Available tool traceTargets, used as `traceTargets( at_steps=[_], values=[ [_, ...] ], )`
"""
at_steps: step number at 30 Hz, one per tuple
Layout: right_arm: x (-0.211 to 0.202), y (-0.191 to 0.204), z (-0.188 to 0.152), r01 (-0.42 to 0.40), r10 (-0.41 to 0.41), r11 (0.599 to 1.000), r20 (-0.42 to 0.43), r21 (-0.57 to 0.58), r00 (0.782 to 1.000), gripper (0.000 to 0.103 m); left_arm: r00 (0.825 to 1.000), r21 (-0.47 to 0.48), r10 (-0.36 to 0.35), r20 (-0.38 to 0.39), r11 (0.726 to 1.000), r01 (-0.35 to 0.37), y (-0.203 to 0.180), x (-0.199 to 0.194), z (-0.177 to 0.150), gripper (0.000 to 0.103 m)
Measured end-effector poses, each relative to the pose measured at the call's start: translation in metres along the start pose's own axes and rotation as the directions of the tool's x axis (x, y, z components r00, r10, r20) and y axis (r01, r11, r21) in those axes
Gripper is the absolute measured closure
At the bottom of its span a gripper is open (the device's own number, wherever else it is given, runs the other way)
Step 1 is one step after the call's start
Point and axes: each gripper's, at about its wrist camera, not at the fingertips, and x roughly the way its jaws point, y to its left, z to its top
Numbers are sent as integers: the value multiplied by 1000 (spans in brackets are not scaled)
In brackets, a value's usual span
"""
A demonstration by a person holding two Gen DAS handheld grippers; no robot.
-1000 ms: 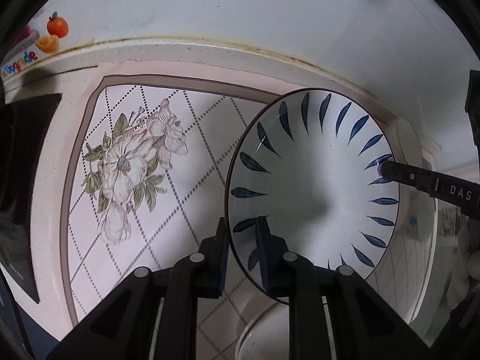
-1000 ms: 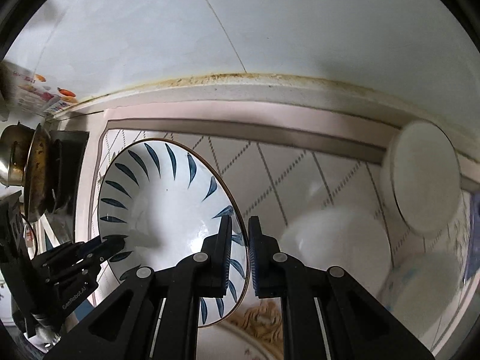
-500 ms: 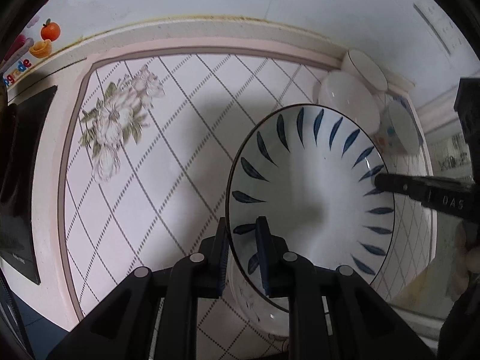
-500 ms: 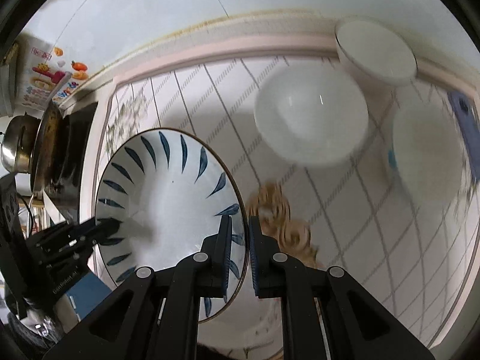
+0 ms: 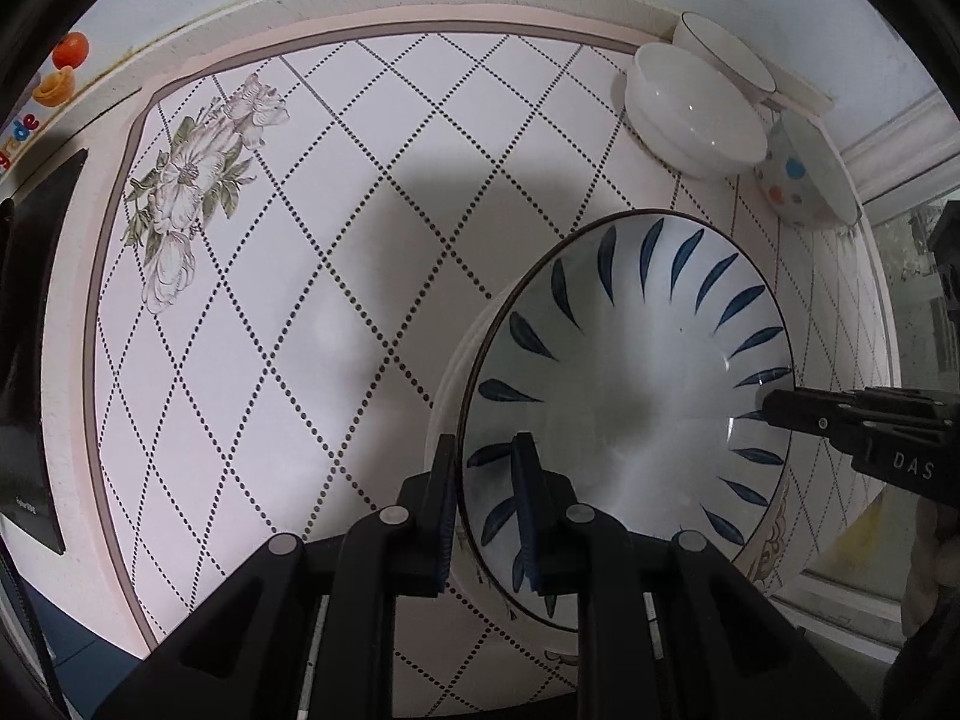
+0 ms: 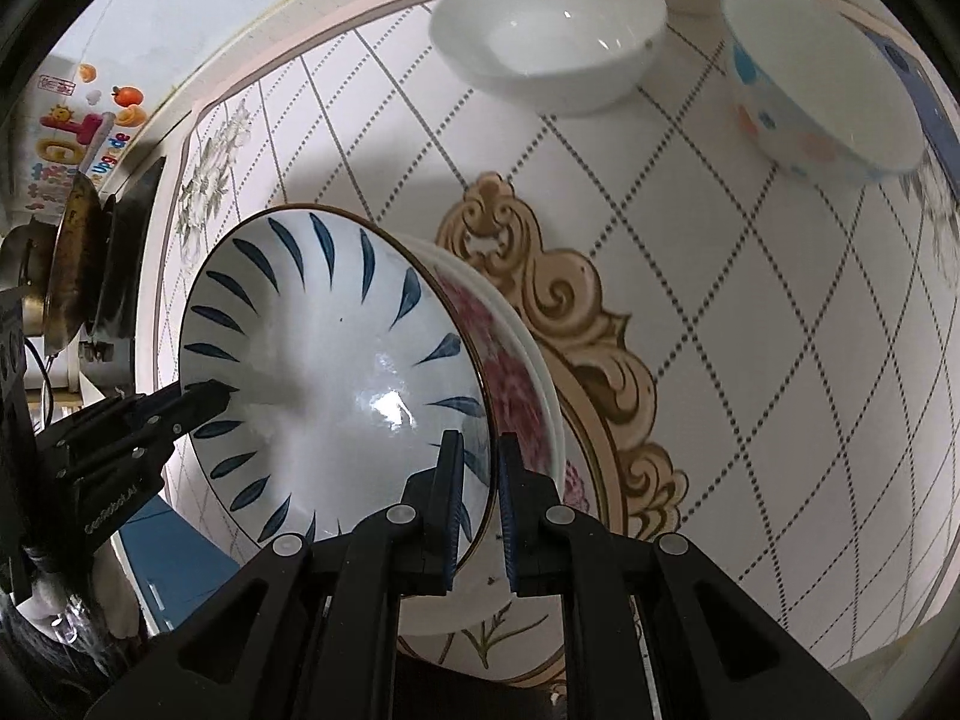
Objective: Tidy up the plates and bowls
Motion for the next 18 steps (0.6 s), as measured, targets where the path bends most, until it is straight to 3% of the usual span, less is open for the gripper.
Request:
traceTargets(
  at_steps=[18],
  values=[
    [16, 0, -1, 18, -18, 1000, -16, 4, 1000, 90, 1000, 5, 23, -17, 1000, -23, -10, 18, 6, 88]
  ],
)
